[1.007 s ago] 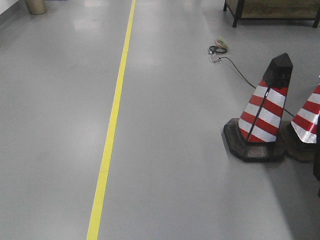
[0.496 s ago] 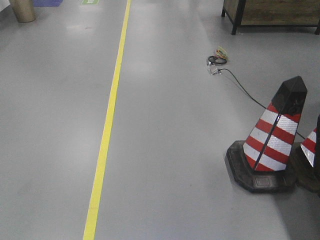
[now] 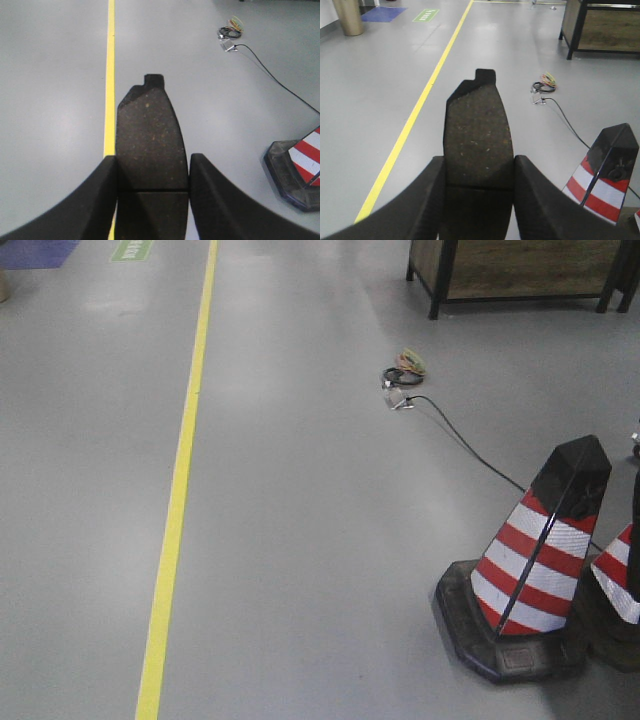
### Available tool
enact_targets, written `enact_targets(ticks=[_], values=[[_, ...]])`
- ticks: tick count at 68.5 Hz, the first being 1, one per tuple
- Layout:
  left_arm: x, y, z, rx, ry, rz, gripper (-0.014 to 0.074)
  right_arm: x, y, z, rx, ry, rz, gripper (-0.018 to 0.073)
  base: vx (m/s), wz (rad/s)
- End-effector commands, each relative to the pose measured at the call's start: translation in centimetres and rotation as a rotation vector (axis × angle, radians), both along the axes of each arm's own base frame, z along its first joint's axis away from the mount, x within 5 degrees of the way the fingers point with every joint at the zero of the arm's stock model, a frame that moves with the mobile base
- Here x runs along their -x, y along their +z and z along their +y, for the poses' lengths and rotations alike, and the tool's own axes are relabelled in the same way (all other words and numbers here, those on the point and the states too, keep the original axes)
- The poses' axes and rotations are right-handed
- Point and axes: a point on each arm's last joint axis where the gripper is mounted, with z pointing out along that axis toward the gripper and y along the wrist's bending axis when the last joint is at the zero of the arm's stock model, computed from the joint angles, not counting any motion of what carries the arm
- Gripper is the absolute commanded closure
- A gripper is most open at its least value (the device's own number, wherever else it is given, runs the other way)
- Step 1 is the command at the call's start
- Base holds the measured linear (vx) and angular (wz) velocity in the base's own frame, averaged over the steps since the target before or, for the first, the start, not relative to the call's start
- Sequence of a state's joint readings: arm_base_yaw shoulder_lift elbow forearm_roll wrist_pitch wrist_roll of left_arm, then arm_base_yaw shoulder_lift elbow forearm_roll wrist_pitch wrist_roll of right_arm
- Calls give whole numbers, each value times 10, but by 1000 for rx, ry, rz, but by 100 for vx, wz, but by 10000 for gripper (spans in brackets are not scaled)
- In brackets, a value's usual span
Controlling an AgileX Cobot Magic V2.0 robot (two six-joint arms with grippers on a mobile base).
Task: Move and align brake pads A on conveyor
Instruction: 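Drive along the yellow floor line past the striped cones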
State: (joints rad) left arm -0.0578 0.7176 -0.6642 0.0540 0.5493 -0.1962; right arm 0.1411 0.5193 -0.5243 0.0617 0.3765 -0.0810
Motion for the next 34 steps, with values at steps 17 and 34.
enact_targets(ticks=[17, 34], values=[[-3, 18, -1, 12, -6, -120, 433, -1, 19, -1, -6, -5, -129, 534, 41, -23], [-3, 18, -1, 12, -6, -120, 433, -1, 19, -1, -6, -5, -129, 534, 33, -41]])
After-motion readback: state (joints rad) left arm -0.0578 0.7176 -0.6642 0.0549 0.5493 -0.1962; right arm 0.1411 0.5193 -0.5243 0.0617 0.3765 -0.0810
